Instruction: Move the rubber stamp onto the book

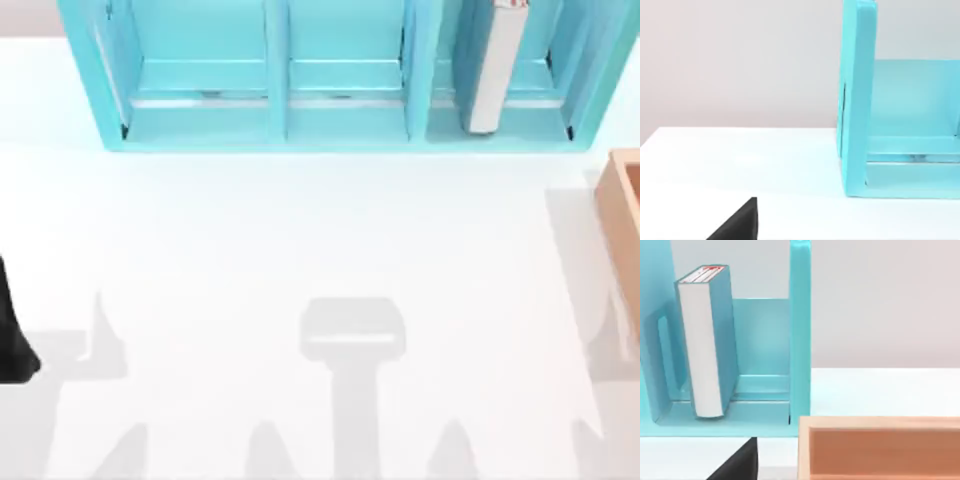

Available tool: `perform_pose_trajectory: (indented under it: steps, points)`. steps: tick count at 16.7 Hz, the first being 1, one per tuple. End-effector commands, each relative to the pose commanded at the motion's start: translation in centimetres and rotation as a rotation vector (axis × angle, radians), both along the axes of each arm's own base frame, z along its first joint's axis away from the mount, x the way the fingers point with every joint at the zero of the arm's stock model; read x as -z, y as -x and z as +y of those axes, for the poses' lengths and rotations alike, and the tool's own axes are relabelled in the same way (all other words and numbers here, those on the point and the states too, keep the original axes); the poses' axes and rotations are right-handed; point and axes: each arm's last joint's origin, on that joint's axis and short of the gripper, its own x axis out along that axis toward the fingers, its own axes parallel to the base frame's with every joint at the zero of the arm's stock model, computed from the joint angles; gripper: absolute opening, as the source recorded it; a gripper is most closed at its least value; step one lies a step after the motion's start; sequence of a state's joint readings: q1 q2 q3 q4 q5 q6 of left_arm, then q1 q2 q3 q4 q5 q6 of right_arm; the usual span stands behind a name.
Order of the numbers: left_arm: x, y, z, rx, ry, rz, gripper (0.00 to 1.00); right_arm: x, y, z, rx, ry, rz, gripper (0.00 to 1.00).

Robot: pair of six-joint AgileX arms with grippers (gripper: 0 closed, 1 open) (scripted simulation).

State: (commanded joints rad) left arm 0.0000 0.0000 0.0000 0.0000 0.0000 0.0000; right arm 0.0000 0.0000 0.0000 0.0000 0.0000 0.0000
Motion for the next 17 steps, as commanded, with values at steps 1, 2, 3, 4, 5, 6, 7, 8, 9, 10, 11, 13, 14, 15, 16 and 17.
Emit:
perform_pose_trajectory:
  steps: [1,2,3,4,5,6,7,8,9,10,11,13,14,15,16,17]
  points:
    - [0.0,0.0,0.0,0.000,0.000,0.000,1.00,0.0,0.0,0.0,0.000,0.000,0.000,1.00]
    - [0.0,0.0,0.0,0.000,0.000,0.000,1.00,0.0,0.0,0.0,0.000,0.000,0.000,1.00]
    - [0.0,0.0,0.0,0.000,0.000,0.000,1.00,-0.2,0.0,0.0,0.001,-0.001,-0.002,1.00]
    - [0.0,0.0,0.0,0.000,0.000,0.000,1.00,-0.5,-0.1,0.1,0.002,-0.003,-0.008,1.00]
    - [0.0,0.0,0.0,0.000,0.000,0.000,1.00,-1.1,-0.2,0.1,0.002,-0.005,-0.016,1.00]
    - [0.0,0.0,0.0,0.000,0.000,0.000,1.00,-1.7,-0.4,0.2,0.002,-0.009,-0.025,1.00]
    - [0.0,0.0,0.0,0.000,0.000,0.000,1.00,-2.6,-0.7,0.4,0.002,-0.012,-0.036,1.00]
    - [0.0,0.0,0.0,0.000,0.000,0.000,1.00,-3.5,-1.1,0.5,0.001,-0.016,-0.045,1.00]
    - [0.0,0.0,0.0,0.000,0.000,0.000,1.00,-4.4,-1.7,0.8,0.000,-0.019,-0.052,1.00]
    - [0.0,0.0,0.0,0.000,0.000,0.000,1.00,-5.3,-2.5,1.0,-0.001,-0.023,-0.055,1.00]
    - [0.0,0.0,0.0,0.000,0.000,0.000,1.00,-6.1,-3.5,1.4,-0.003,-0.026,-0.053,1.00]
    - [0.0,0.0,0.0,0.000,0.000,0.000,1.00,-7.4,-6.2,2.4,-0.006,-0.029,-0.036,1.00]
    - [0.0,0.0,0.0,0.000,0.000,0.000,1.00,-7.6,-7.9,3.1,-0.006,-0.028,-0.021,1.00]
    - [0.0,0.0,0.0,0.000,0.000,0.000,1.00,-7.6,-9.6,3.9,-0.006,-0.026,-0.002,1.00]
    - [0.0,0.0,0.0,0.000,0.000,0.000,1.00,-7.2,-11.5,4.8,-0.005,-0.023,0.019,1.00]
    - [0.0,0.0,0.0,0.000,0.000,0.000,1.00,-6.6,-13.3,5.7,-0.004,-0.018,0.041,1.00]
